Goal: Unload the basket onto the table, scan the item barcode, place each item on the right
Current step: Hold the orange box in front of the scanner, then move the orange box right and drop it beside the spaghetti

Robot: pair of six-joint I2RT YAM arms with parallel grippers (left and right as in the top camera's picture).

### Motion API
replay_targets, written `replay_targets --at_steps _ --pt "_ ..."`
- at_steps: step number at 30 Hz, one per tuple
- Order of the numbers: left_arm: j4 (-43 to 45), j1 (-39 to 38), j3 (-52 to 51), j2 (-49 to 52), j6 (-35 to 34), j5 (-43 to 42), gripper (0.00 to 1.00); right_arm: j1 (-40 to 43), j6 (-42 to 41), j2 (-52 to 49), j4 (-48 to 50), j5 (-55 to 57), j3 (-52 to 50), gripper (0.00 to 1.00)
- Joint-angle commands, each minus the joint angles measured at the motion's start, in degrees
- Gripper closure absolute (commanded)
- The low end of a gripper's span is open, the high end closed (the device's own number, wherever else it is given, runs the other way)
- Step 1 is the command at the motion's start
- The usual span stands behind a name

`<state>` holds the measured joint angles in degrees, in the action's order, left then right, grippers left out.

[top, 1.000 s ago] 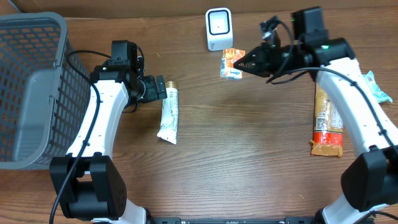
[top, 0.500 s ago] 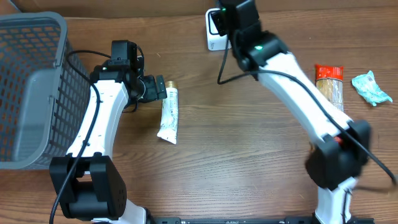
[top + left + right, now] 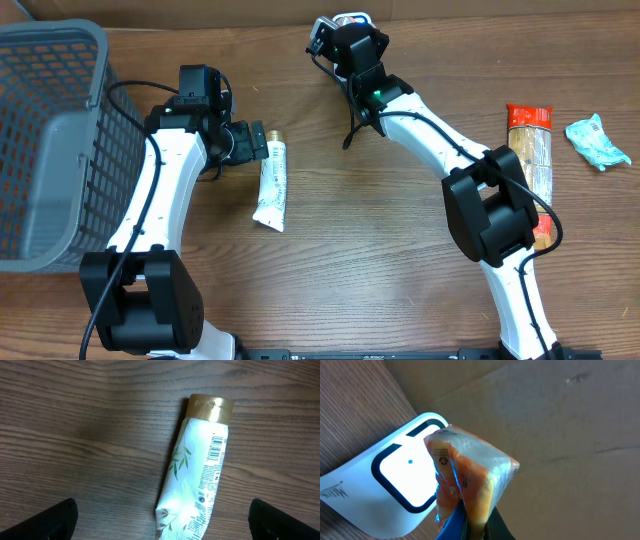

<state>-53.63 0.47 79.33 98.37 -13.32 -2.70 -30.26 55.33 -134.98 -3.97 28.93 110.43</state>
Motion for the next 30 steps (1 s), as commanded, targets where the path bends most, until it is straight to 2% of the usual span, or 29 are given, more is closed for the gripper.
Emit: replay_targets --at_steps 1,12,17,19,23,27,30 --pt "0.0 -0.11 0.63 -0.5 1.07 0.37 0.0 0.0 1.9 -0.81 0.74 -0.66 0.26 0.96" --pt "0.0 -0.11 0.63 -0.5 1.07 0.37 0.0 0.0 1.29 -0.79 0.74 -1.53 0.26 0.96" --pt "0.0 -0.11 0.63 -0.5 1.07 0.37 0.0 0.0 -8.83 3.32 -0.07 -1.62 0.26 0.96" --pt "0.0 -0.11 0.63 -0.5 1.07 0.37 0.0 0.0 -11.13 7.21 -3.3 -2.91 0.26 0.96" --pt "0.0 -0.11 0.63 -0.5 1.07 0.37 0.0 0.44 -25.42 16.87 -17.25 -8.83 0.26 0.96" --pt "0.0 -0.11 0.63 -0.5 1.07 0.37 0.0 3.58 -43.17 25.55 -39.91 -22.82 0.26 0.96" --pt "0.0 -0.11 0.63 -0.5 1.07 0.37 0.0 8.39 -52.33 27.23 -58.05 -29.03 0.26 0.96"
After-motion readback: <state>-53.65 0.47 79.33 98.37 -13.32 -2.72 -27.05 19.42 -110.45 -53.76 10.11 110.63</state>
